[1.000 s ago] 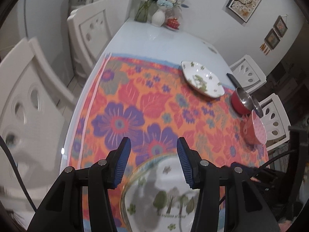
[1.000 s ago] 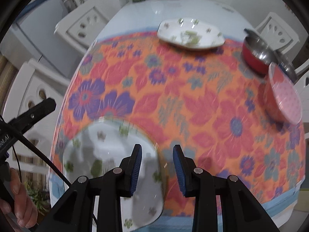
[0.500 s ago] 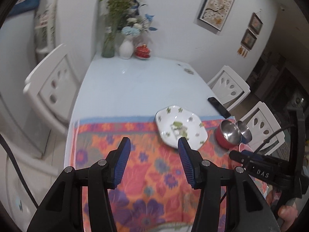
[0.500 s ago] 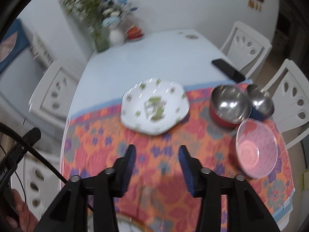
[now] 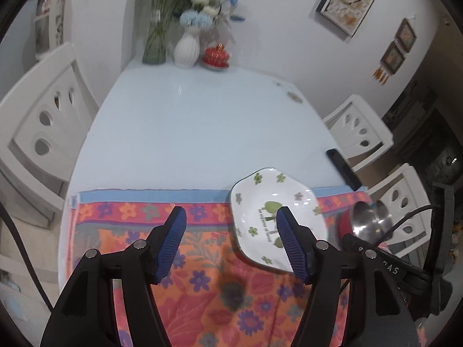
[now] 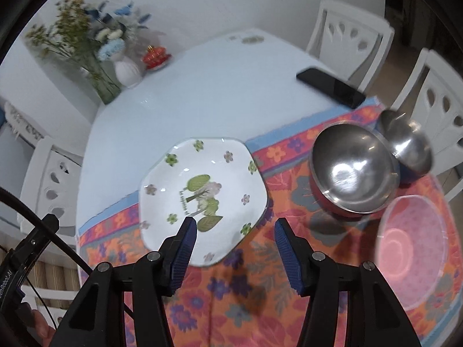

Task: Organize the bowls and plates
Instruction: 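Move both grippers to the small hexagonal plate and close on its rim, then lift the small hexagonal plate with both grippers and carry it toward the plate stack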

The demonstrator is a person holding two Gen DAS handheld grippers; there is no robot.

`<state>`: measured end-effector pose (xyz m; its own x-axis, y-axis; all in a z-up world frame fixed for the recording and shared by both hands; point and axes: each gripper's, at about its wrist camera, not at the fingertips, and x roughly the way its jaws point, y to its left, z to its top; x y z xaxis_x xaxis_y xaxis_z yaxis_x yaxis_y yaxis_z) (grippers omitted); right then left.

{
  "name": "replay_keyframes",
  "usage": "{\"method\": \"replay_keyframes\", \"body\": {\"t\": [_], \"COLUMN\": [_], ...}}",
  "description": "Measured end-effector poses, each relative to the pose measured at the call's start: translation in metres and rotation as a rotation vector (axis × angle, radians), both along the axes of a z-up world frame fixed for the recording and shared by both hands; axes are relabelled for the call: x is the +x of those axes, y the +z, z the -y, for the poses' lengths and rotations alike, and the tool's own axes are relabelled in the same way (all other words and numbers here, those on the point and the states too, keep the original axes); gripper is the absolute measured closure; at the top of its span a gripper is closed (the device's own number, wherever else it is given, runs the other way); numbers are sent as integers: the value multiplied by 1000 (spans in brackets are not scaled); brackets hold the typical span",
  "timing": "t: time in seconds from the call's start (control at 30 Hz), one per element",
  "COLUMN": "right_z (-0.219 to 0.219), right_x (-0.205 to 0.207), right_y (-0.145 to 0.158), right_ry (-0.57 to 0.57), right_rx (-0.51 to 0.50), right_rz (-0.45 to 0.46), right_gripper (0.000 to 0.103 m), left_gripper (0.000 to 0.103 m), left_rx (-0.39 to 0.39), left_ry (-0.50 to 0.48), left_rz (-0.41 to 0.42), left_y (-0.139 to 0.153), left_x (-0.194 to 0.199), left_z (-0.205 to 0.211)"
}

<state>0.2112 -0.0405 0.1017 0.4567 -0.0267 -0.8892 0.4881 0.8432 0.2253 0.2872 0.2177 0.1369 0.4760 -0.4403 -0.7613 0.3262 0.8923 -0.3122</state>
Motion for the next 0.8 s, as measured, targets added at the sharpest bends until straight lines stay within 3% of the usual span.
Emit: {"method": "replay_keyframes", "body": {"t": [0.23, 0.43, 0.6, 0.7, 0.8], "right_z": [17, 24, 30, 31, 31], "right_x": [27, 42, 51, 57, 62], "right_y": [-61, -81, -88, -89, -92], "right_ry": [-35, -29, -9, 18, 49], "right_rx": [39, -11, -16, -10, -14], "right_rz": [-77, -78, -38, 0, 22], "right_gripper": [49, 49, 49, 51, 54], "left_gripper": [40, 41, 42, 49, 64], "left_rx": [38, 55, 22, 14, -1], "left_ry": [-30, -76, -108, -133, -155], "left_rz": [-83, -115, -143, -156, -177], "left_y": [-54, -85, -99, -105, -112], "left_x": [33, 49, 56, 61, 65], "left_z": [33, 57, 65, 70, 74]}}
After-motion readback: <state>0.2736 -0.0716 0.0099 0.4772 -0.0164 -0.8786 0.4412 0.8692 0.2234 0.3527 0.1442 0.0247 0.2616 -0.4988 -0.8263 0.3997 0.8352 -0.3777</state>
